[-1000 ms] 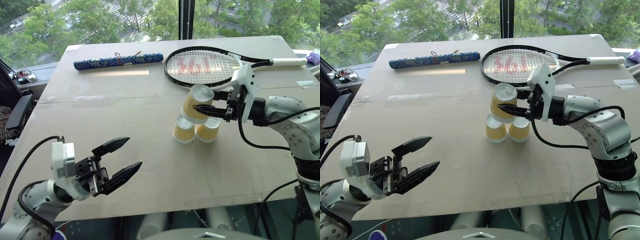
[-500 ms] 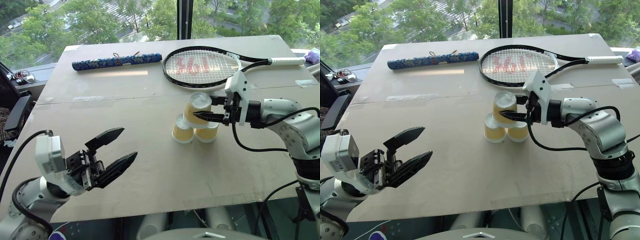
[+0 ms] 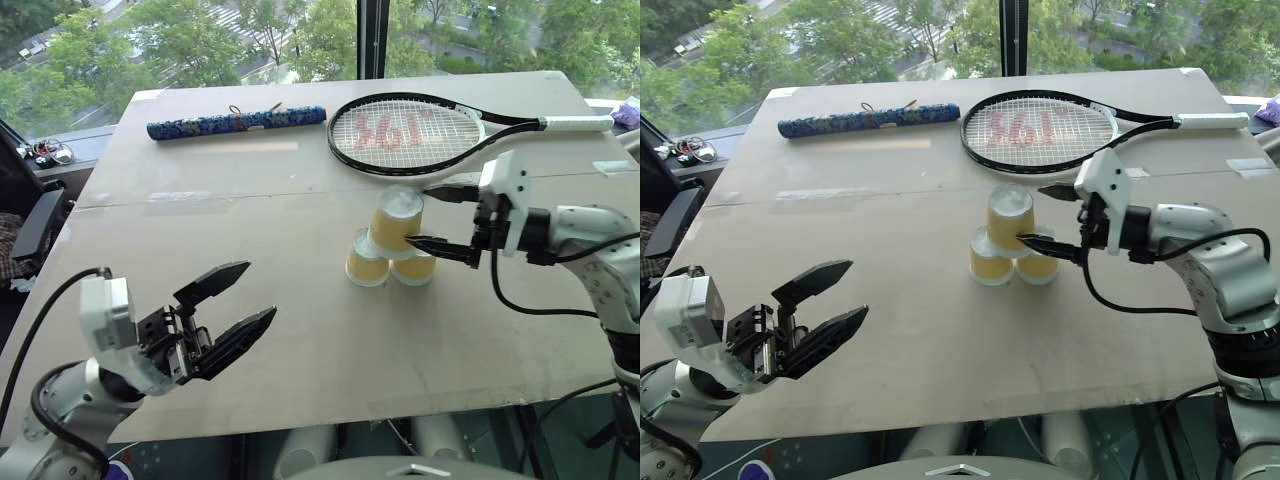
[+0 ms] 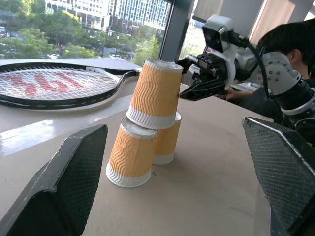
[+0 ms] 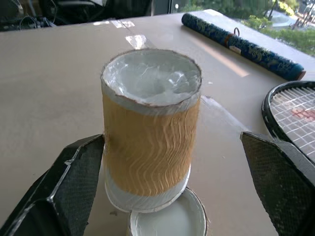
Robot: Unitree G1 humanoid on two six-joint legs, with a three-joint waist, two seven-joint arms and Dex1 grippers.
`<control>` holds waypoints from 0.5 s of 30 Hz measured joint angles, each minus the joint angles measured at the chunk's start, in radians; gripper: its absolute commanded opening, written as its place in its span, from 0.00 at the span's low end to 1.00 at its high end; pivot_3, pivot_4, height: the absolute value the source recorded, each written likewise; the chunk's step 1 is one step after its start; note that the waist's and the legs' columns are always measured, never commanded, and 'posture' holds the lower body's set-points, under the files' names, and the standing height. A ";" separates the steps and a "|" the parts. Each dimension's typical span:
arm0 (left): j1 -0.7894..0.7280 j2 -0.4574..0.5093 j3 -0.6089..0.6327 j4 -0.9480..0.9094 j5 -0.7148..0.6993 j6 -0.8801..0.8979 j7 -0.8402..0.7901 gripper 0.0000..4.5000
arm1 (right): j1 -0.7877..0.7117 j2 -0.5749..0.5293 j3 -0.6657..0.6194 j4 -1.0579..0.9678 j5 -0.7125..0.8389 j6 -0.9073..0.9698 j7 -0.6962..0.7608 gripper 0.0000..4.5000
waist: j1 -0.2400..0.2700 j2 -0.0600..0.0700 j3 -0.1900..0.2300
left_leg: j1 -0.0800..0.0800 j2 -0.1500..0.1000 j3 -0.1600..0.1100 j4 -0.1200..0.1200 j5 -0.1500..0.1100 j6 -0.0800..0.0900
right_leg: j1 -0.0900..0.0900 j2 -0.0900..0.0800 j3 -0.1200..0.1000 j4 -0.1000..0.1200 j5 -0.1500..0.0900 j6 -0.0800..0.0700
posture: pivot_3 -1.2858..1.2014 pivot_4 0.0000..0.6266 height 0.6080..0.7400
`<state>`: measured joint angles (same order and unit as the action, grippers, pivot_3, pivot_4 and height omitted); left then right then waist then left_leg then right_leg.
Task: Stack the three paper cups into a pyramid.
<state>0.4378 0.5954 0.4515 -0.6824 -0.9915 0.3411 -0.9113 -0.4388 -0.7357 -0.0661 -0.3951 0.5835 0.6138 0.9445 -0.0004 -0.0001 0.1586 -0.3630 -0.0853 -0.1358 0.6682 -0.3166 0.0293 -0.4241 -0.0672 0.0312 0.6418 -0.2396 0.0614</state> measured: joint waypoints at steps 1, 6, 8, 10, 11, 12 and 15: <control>0.002 0.002 -0.016 0.002 0.016 0.011 0.016 1.00 | 0.034 -0.013 -0.032 -0.010 0.012 -0.011 0.015 0.97 | 0.003 0.000 0.000 | 0.000 0.000 0.000 0.000 0.000 0.000 | 0.000 0.000 0.000 0.000 0.000 0.000 | 0.52 0.24 1.00; 0.020 0.010 -0.080 0.059 0.176 0.037 0.094 1.00 | 0.285 -0.046 -0.191 -0.029 0.050 -0.077 0.085 0.97 | 0.014 0.000 0.000 | 0.001 0.000 0.001 0.000 0.000 0.000 | 0.001 0.000 0.001 0.000 0.000 0.000 | 0.52 0.24 1.00; 0.028 0.020 -0.091 0.076 0.231 0.031 0.101 1.00 | 0.385 -0.047 -0.241 -0.036 0.051 -0.112 0.109 0.97 | 0.015 0.000 -0.001 | 0.001 0.000 0.000 0.000 0.000 0.000 | 0.001 0.000 0.002 0.001 0.000 0.000 | 0.52 0.24 1.00; 0.068 0.023 -0.089 0.116 0.277 0.015 0.089 1.00 | 0.543 -0.047 -0.315 -0.025 0.035 -0.162 0.147 0.97 | 0.018 0.000 -0.001 | 0.001 0.000 0.000 0.000 0.000 0.000 | 0.002 0.000 0.002 0.000 0.000 0.000 | 0.52 0.24 1.00; 0.085 0.024 -0.083 0.139 0.290 0.013 0.084 1.00 | 0.583 -0.047 -0.329 -0.012 0.025 -0.172 0.156 0.97 | 0.017 0.000 -0.001 | 0.001 0.000 0.000 0.000 0.000 0.000 | 0.002 0.000 0.002 0.000 0.000 0.000 | 0.52 0.24 1.00; 0.100 0.025 -0.081 0.171 0.305 0.011 0.073 1.00 | 0.633 -0.047 -0.351 -0.002 0.012 -0.197 0.168 0.97 | 0.015 0.000 -0.001 | 0.002 0.000 0.001 0.000 0.000 0.000 | 0.002 0.000 0.002 0.000 0.000 0.000 | 0.52 0.24 1.00; 0.105 0.026 -0.068 0.194 0.323 -0.009 0.048 1.00 | 0.696 -0.047 -0.386 0.007 -0.008 -0.247 0.183 0.97 | 0.012 0.000 -0.001 | 0.004 0.001 0.002 0.001 0.000 0.000 | 0.003 0.000 0.003 0.001 0.000 0.000 | 0.52 0.24 1.00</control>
<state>0.5431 0.6213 0.3834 -0.4883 -0.6689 0.3319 -0.8633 0.2567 -0.7827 -0.4525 -0.3882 0.5756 0.3672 1.1278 0.0118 0.0001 0.1577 -0.3592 -0.0847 -0.1336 0.6687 -0.3167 0.0294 -0.4206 -0.0670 0.0342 0.6428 -0.2395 0.0614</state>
